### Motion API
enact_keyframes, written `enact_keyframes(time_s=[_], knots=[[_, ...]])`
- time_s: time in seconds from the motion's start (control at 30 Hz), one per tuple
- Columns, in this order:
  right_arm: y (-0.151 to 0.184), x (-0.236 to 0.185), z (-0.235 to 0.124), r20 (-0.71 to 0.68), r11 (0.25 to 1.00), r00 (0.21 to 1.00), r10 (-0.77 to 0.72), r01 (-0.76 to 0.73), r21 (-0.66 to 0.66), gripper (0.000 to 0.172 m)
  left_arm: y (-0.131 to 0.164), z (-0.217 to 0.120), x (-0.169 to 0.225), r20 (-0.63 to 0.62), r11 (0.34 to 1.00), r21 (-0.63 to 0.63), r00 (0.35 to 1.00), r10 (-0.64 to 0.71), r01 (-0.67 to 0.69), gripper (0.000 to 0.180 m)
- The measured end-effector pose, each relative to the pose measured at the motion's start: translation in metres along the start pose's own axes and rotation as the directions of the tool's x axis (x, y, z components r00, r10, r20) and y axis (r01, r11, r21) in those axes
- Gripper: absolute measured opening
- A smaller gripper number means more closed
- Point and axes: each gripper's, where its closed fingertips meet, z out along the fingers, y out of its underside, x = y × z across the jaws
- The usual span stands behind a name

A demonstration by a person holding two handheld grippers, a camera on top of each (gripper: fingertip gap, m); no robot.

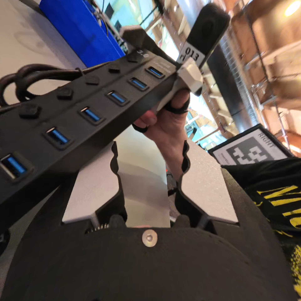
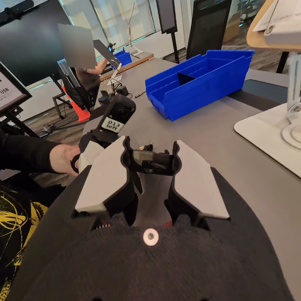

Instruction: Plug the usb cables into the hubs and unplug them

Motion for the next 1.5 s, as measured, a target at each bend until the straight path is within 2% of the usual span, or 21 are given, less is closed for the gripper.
enact_keyframes(time_s=[0.07,0.17,0.3,0.33,0.4,0.47,0.5,0.57,0.63,0.67,0.73,0.83,0.93,1.07,1.13,1.23,1.37,1.5], knots=[[-0.010,-0.004,-0.006,0.009,0.999,1.000,0.016,-0.017,0.046,0.050,-0.008,0.003,-0.002,0.005,0.998,0.061,1.000,0.007,-0.007,0.085],[-0.022,-0.014,-0.016,0.050,0.994,0.998,0.037,-0.042,0.098,0.050,-0.032,-0.002,0.002,-0.002,0.975,0.210,0.998,0.067,-0.065,0.089],[-0.028,-0.030,-0.027,0.131,0.985,0.989,0.063,-0.082,0.150,0.049,-0.068,-0.019,0.025,-0.001,0.916,0.359,0.982,0.191,-0.178,0.092],[-0.034,-0.034,-0.033,0.163,0.975,0.984,0.067,-0.100,0.199,0.004,-0.074,-0.023,0.032,-0.003,0.897,0.387,0.973,0.231,-0.212,0.092],[-0.038,-0.043,-0.041,0.258,0.959,0.961,0.103,-0.165,0.230,0.000,-0.085,-0.027,0.041,0.003,0.880,0.411,0.965,0.261,-0.239,0.102],[-0.018,-0.048,-0.029,0.236,0.989,0.970,0.053,-0.083,0.120,0.000,-0.086,-0.024,0.039,0.035,0.886,0.367,0.956,0.291,-0.283,0.084],[-0.009,-0.049,-0.023,0.225,0.995,0.973,0.044,-0.064,0.082,0.000,-0.082,-0.020,0.029,0.073,0.903,0.318,0.957,0.279,-0.288,0.082],[0.008,-0.043,-0.012,0.230,0.993,0.967,0.109,-0.116,0.016,0.000,-0.061,-0.004,0.012,0.105,0.953,0.136,0.961,0.258,-0.271,0.085],[0.040,-0.024,-0.001,0.167,0.985,0.973,0.161,-0.146,-0.096,0.000,-0.054,-0.003,-0.005,0.180,0.955,0.068,0.945,0.272,-0.288,0.074],[0.053,-0.015,-0.002,0.129,0.979,0.976,0.176,-0.159,-0.130,0.000,-0.050,-0.005,-0.015,0.226,0.958,0.019,0.935,0.274,-0.285,0.076],[0.062,-0.001,-0.015,0.065,0.971,0.980,0.186,-0.173,-0.165,0.000,-0.045,-0.011,-0.024,0.278,0.953,-0.033,0.913,0.298,-0.300,0.076],[0.055,0.017,-0.048,-0.039,0.968,0.985,0.171,-0.175,-0.178,0.000,-0.031,-0.009,-0.033,0.334,0.931,-0.196,0.871,0.359,-0.309,0.080],[0.068,0.032,-0.080,-0.161,0.948,0.974,0.161,-0.198,-0.249,0.009,-0.007,0.013,-0.043,0.375,0.859,-0.410,0.802,0.465,-0.307,0.093],[0.079,0.040,-0.109,-0.220,0.948,0.957,0.190,-0.237,-0.214,0.012,0.038,0.051,-0.071,0.376,0.687,-0.697,0.712,0.593,-0.204,0.115],[0.085,0.044,-0.117,-0.235,0.945,0.950,0.208,-0.257,-0.203,0.013,0.049,0.064,-0.087,0.394,0.623,-0.771,0.669,0.630,-0.133,0.109],[0.087,0.047,-0.126,-0.250,0.947,0.947,0.202,-0.254,-0.198,0.013,0.052,0.068,-0.102,0.393,0.506,-0.860,0.541,0.744,-0.071,0.098],[0.089,0.050,-0.130,-0.262,0.952,0.948,0.180,-0.235,-0.197,0.013,0.058,0.079,-0.094,0.329,0.441,-0.894,0.545,0.771,-0.084,0.069],[0.087,0.050,-0.135,-0.247,0.958,0.949,0.196,-0.239,-0.157,0.014,0.060,0.084,-0.088,0.303,0.462,-0.872,0.564,0.768,-0.162,0.062]])
